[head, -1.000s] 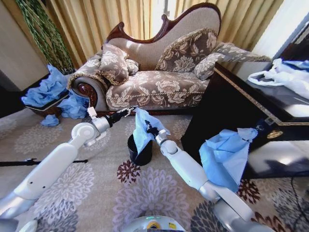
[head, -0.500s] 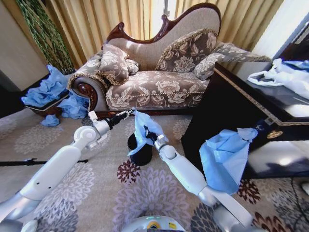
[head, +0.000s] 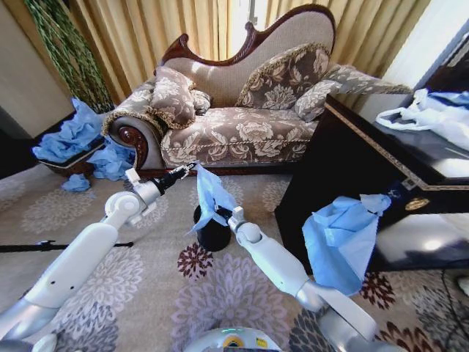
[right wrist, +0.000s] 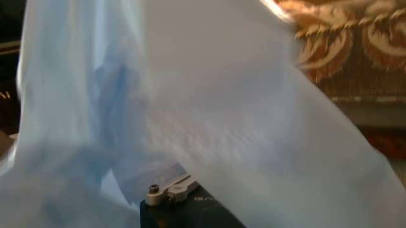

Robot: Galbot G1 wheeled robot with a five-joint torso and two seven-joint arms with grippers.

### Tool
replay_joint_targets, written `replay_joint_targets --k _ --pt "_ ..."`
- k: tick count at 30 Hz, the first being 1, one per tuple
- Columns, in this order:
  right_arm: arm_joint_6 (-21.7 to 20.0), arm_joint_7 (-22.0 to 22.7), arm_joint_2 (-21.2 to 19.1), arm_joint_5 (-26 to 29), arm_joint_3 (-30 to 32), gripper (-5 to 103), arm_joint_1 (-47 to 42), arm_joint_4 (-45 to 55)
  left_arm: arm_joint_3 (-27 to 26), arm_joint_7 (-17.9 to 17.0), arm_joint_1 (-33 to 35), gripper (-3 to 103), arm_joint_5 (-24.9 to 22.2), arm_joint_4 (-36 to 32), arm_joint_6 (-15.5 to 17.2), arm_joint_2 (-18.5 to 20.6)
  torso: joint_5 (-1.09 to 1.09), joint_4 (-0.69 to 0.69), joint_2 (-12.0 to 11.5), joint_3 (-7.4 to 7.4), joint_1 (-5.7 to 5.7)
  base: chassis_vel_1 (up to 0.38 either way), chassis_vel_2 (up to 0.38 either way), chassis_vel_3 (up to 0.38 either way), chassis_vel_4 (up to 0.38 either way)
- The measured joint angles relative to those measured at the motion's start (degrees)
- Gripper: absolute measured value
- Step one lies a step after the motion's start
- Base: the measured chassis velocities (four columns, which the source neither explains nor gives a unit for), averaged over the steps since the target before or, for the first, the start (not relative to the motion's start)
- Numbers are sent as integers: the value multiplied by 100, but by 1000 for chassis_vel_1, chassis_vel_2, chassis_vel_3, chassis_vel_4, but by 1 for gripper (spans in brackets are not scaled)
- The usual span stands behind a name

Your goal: Place a garbage bag over the trash bin.

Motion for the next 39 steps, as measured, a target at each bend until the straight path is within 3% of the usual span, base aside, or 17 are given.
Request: replay_joint_targets --k 3,4,7,10,13,21,30,39 --pt "-804 549 -54 619 -155 0 162 330 -95 21 218 0 89 -45 -23 -92 0 -1 0 0 0 0 0 0 0" --pt "-804 549 -54 619 -155 0 162 330 -95 21 218 0 89 -45 -23 -92 0 -1 0 0 0 0 0 0 0" --pt "-1713 1211 -24 1299 -233 0 403 466 -152 39 337 0 142 -49 -40 -203 0 -2 0 0 0 0 0 0 0" --pt "-1947 1427 24 1535 -233 0 473 473 -154 52 351 0 157 -50 -44 -231 0 -2 0 0 0 0 0 0 0" --pt "-2382 1941 225 2088 -228 0 635 392 -154 67 338 0 176 -37 -63 -301 1 0 0 0 0 0 0 0 0" --pt "-2766 2176 385 2539 -172 0 750 93 -153 75 181 0 171 44 -94 -379 2 -2 0 0 0 0 0 0 0" --pt "-3131 2601 841 2742 106 0 973 -630 -131 4 55 0 274 289 -200 -782 1 -1 -1 1 1 0 0 0 0" --pt "-3451 2852 453 3242 -406 0 1116 -371 -368 -59 343 0 411 334 -258 -1125 1 -3 -1 0 0 0 0 0 0"
